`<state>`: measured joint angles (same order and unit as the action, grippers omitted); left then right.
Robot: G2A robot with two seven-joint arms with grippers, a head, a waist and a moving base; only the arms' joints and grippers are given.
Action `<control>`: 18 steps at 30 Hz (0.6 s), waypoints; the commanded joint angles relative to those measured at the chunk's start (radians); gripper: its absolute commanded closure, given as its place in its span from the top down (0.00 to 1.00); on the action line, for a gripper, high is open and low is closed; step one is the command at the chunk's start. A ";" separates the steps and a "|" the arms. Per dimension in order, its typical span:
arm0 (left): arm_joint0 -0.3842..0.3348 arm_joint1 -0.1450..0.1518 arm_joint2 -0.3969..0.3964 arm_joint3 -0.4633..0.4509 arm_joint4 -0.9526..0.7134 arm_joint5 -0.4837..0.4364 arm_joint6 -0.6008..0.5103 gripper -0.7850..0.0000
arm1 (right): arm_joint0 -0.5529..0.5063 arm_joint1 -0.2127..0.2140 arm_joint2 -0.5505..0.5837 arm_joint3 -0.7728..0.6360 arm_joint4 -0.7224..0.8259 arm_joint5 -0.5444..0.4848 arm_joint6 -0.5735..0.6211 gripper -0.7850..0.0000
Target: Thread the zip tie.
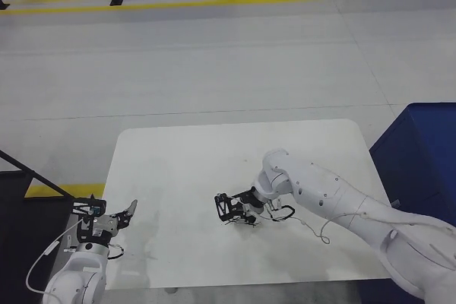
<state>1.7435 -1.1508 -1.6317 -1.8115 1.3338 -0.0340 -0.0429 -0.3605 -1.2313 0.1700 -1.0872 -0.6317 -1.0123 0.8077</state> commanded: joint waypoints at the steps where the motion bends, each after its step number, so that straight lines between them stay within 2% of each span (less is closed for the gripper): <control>1: 0.000 0.000 0.000 0.000 0.000 0.000 0.000 1.00 | -0.003 -0.017 0.000 0.021 -0.007 0.000 0.000 0.20; 6: 0.000 0.000 0.000 0.000 0.000 0.000 0.000 1.00 | -0.014 -0.056 0.000 0.076 -0.026 0.000 0.000 0.19; 9: 0.000 0.000 0.000 0.000 0.000 0.000 0.000 1.00 | -0.020 -0.078 0.000 0.104 -0.037 0.000 0.000 0.14; 10: 0.000 0.000 0.000 0.000 0.000 0.000 0.000 1.00 | -0.021 -0.084 0.000 0.113 -0.040 0.000 0.000 0.12; 11: 0.000 0.000 0.000 0.000 0.000 0.000 0.000 1.00 | -0.021 -0.090 0.000 0.121 -0.041 0.000 0.000 0.00; 18: 0.000 0.000 0.000 0.000 0.000 0.000 0.000 1.00 | -0.013 -0.112 0.000 0.150 -0.033 0.000 0.000 0.00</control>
<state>1.7435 -1.1508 -1.6317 -1.8115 1.3338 -0.0340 -0.0429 -0.3748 -1.3434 0.1700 -0.9385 -0.6660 -1.0123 0.8078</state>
